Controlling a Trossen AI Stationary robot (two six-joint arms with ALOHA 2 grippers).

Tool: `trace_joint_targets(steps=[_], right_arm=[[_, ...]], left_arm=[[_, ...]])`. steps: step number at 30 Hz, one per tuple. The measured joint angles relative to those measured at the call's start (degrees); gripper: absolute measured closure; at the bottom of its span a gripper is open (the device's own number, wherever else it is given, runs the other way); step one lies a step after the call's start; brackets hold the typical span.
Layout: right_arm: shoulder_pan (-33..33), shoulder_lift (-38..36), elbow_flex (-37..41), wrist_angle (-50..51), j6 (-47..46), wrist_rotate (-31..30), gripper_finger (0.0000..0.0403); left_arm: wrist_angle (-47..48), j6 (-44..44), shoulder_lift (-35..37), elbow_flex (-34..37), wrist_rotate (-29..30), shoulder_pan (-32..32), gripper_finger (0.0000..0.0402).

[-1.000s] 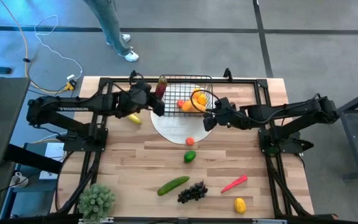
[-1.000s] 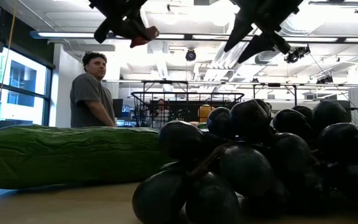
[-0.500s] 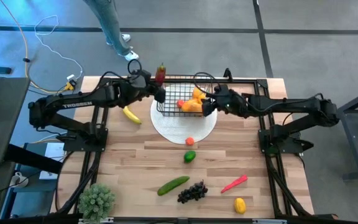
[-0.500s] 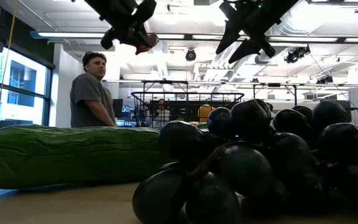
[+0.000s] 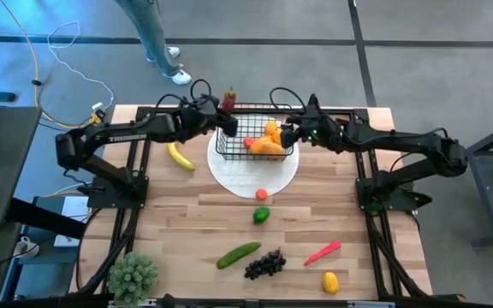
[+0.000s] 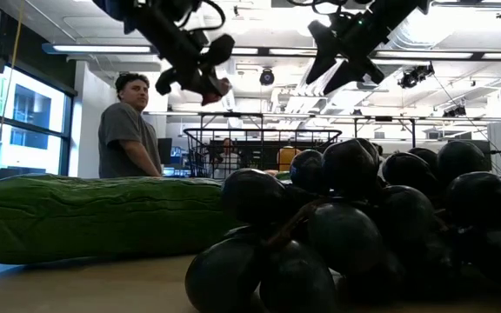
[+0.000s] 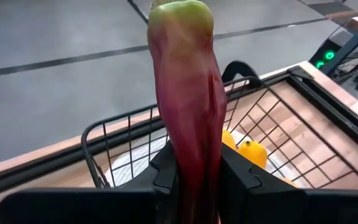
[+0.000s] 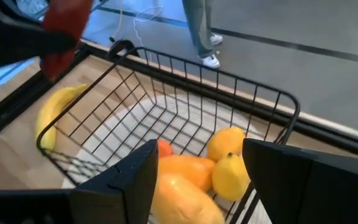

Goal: Build produce basket
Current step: Put the red chili pepper into the wire basket

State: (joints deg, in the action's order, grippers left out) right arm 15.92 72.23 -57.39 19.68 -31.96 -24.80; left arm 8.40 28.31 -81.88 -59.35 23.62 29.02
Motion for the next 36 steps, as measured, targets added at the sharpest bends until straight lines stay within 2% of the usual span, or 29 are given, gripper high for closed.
trace_joint_targets(steps=[6, 16, 28, 36], right_arm=[[1.8, 0.0, 0.0, -1.3, 1.6, 2.3, 0.0187], [2.5, 0.0, 0.0, -1.3, 1.6, 2.8, 0.0187], [2.5, 0.0, 0.0, -1.2, 1.6, 2.9, 0.0187], [2.5, 0.0, 0.0, -1.1, 2.3, 2.9, 0.0187]], left_arm=[[-3.4, 0.0, -3.9, 0.0, -0.6, 0.3, 0.0348], [-3.8, 3.1, -8.8, 0.0, -1.6, 0.5, 0.0348], [1.1, 9.6, -12.8, 0.0, -4.4, 1.0, 0.0347], [1.3, 10.6, -13.3, 0.0, -6.9, 1.3, 0.0323]])
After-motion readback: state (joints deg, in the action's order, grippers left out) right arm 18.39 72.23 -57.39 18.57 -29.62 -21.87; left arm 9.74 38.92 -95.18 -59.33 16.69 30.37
